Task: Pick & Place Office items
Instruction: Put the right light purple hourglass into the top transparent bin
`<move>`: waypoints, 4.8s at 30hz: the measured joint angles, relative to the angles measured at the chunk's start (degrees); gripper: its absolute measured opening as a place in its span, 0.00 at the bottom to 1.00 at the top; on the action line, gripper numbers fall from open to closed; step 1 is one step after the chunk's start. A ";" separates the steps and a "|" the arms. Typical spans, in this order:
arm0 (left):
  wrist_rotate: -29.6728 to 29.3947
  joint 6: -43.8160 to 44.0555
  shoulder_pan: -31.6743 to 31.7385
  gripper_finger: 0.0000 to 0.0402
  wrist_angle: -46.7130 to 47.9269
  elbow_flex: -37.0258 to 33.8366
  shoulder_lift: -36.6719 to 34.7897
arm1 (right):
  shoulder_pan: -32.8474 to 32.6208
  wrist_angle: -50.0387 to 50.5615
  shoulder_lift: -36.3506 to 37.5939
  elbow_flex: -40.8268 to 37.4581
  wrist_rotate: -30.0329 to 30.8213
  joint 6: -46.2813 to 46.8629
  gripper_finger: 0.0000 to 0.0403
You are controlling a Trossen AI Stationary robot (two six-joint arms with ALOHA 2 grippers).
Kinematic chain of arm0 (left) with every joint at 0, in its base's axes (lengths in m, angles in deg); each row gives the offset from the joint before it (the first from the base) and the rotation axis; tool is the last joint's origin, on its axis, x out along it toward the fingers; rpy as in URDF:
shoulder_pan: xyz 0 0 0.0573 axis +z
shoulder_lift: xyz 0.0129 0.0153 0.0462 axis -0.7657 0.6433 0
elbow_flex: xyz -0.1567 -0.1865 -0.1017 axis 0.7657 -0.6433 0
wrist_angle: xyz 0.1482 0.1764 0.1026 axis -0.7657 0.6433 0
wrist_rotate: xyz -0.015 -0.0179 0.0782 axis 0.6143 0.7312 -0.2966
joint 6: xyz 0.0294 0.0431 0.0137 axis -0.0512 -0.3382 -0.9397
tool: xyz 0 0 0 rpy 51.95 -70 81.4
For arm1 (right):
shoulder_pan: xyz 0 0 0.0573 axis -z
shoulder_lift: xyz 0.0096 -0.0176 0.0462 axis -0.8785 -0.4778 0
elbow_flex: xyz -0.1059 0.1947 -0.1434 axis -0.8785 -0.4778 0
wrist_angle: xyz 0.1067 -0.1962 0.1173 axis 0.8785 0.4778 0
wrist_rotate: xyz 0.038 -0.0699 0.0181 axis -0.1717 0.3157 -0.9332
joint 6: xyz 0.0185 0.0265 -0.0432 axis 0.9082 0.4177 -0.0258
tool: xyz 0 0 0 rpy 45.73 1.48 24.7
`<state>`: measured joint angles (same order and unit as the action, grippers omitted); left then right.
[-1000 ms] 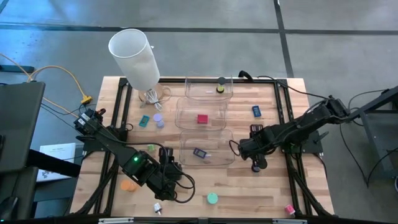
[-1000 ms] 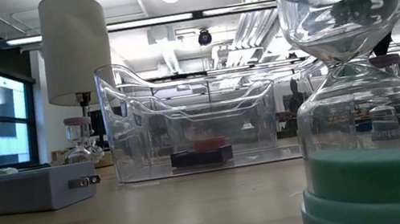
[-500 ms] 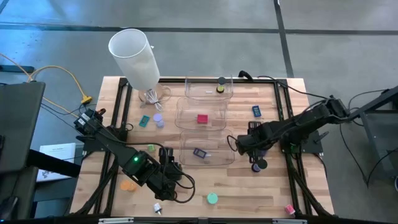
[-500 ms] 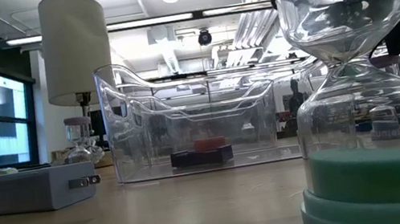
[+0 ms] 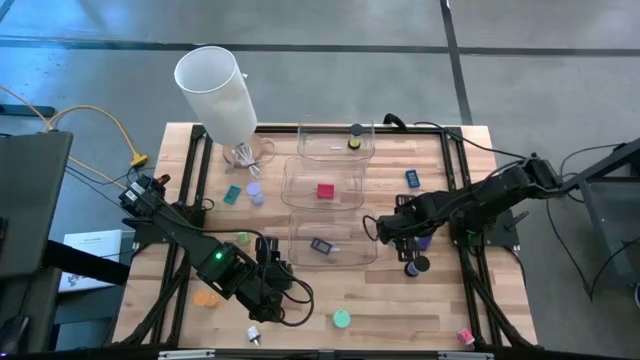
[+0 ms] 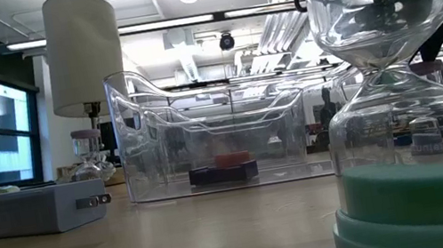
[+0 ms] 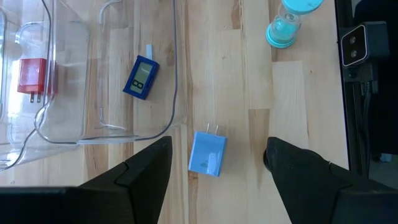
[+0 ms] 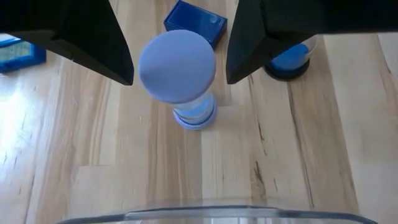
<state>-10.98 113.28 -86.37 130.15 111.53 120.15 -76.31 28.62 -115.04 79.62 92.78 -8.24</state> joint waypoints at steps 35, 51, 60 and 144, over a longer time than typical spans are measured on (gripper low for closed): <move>0.00 0.00 0.00 0.63 0.00 0.00 0.00 | 1.14 -10.06 0.00 -9.17 -2.60 -1.15 0.45; -0.02 -0.20 0.02 0.63 0.02 0.00 0.00 | 3.50 -2.59 -0.02 -5.44 -7.55 0.14 0.50; -0.02 -0.20 0.02 0.63 0.02 0.00 0.00 | 5.69 4.68 -0.02 3.11 -5.02 -3.28 0.46; -0.17 0.02 -1.66 0.63 0.02 -0.44 0.00 | 52.16 -2.65 -36.13 40.52 -13.38 -29.75 0.47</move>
<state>-11.15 113.30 -88.03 130.17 111.10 120.15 -24.15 25.97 -151.17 120.14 79.41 -37.99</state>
